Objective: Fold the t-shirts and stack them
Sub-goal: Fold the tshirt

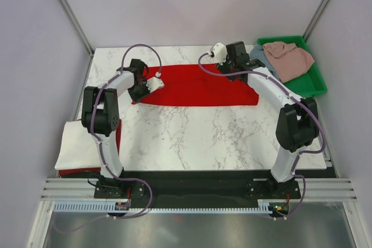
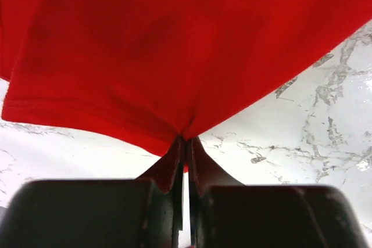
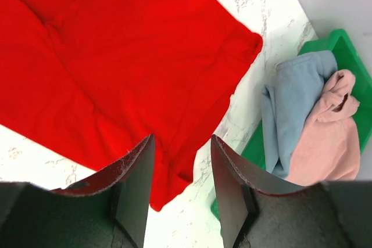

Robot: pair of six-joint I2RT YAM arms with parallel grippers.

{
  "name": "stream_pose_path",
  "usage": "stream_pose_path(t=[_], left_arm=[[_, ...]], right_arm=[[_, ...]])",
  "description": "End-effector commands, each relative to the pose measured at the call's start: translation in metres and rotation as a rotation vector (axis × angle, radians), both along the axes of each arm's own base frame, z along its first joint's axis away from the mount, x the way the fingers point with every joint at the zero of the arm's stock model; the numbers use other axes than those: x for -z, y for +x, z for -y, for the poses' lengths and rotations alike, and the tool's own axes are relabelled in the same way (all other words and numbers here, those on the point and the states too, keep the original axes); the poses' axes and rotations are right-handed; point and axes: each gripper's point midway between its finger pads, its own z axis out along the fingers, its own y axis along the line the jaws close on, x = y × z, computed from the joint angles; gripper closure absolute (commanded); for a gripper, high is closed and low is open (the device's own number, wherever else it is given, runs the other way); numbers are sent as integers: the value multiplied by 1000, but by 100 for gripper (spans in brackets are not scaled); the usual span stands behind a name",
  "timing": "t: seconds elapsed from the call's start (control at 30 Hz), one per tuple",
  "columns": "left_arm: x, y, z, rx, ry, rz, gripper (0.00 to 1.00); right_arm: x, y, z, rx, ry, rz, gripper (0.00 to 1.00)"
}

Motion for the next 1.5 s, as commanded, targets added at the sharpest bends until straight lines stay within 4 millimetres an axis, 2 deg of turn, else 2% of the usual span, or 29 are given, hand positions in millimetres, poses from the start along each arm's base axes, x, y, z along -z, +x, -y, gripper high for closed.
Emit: stream_pose_path(t=[0.0, 0.03, 0.1, 0.13, 0.17, 0.23, 0.27, 0.33, 0.37, 0.4, 0.43, 0.5, 0.53, 0.6, 0.63, 0.67, 0.7, 0.73, 0.8, 0.83, 0.87, 1.0, 1.03, 1.07, 1.13, 1.17, 1.2, 1.27, 1.47], left_arm=[[10, -1, -1, 0, 5, -12, 98], [0, -1, 0, -3, 3, 5, 98], [-9, -17, 2, 9, -5, -25, 98], [-26, -22, 5, 28, -14, -11, 98], [-29, -43, 6, 44, -14, -80, 98], [-41, -77, 21, 117, -62, -184, 98], [-51, -111, 21, 129, -68, -283, 98], [-57, -146, 39, 181, -113, -380, 98], [-65, -163, 43, 189, -121, -409, 98], [-60, -184, 48, 196, -135, -464, 98], [-60, -199, 59, 220, -131, -493, 98], [-57, -230, 72, 240, -145, -562, 97], [-56, -246, 85, 263, -140, -598, 97], [-56, -277, 106, 300, -169, -686, 90], [-57, -288, 111, 290, -169, -719, 87], [-57, -301, 119, 294, -187, -766, 83], [-59, -313, 126, 307, -179, -802, 74], [-61, -318, 130, 309, -189, -819, 69], [-72, -319, 145, 308, -247, -824, 56], [-77, -318, 148, 307, -259, -824, 53], [-83, -310, 154, 316, -273, -789, 48], [-87, -279, 163, 331, -263, -661, 48], [-80, -267, 168, 334, -265, -616, 49], [-73, -259, 163, 324, -226, -583, 50], [-58, -247, 160, 314, -192, -551, 59], [-44, -239, 157, 307, -162, -540, 64], [-36, -235, 154, 296, -153, -541, 65], [-18, -227, 153, 281, -139, -547, 69], [7, -219, 157, 245, -145, -573, 71]], right_arm=[[-16, -6, 9, 19, -8, 35, 49], [-13, -8, 9, 20, -12, 30, 49], [-2, -12, 13, 25, -19, 3, 49], [3, -13, 14, 23, -20, -9, 49], [13, -14, 17, 25, -26, -34, 49], [27, -16, 19, 22, -30, -84, 50], [38, -11, 16, 20, -33, -120, 50], [54, -13, 14, 28, -28, -198, 52], [70, -11, 13, 32, -31, -237, 53], [69, -5, 10, 32, -23, -233, 53], [83, -3, 8, 29, -25, -258, 53], [84, 6, 4, 34, -17, -262, 53], [97, 8, 3, 39, -31, -287, 53], [98, 18, 1, 41, -33, -285, 53], [107, 20, 1, 44, -42, -299, 53], [104, 26, -1, 44, -40, -287, 53], [105, 30, -1, 46, -40, -284, 53], [112, 31, -1, 48, -47, -296, 53], [107, 38, -2, 57, -45, -278, 53], [107, 39, -3, 58, -44, -276, 53], [105, 39, -4, 59, -37, -272, 53], [97, 33, -3, 69, -19, -269, 53], [92, 31, -4, 71, -9, -264, 53], [95, 26, -2, 72, -11, -277, 53], [91, 21, -1, 71, -9, -280, 53], [95, 16, 1, 71, -16, -293, 53], [96, 13, 2, 70, -21, -297, 53], [97, 8, 7, 74, -38, -306, 53], [110, 4, 22, 93, -53, -341, 55]])
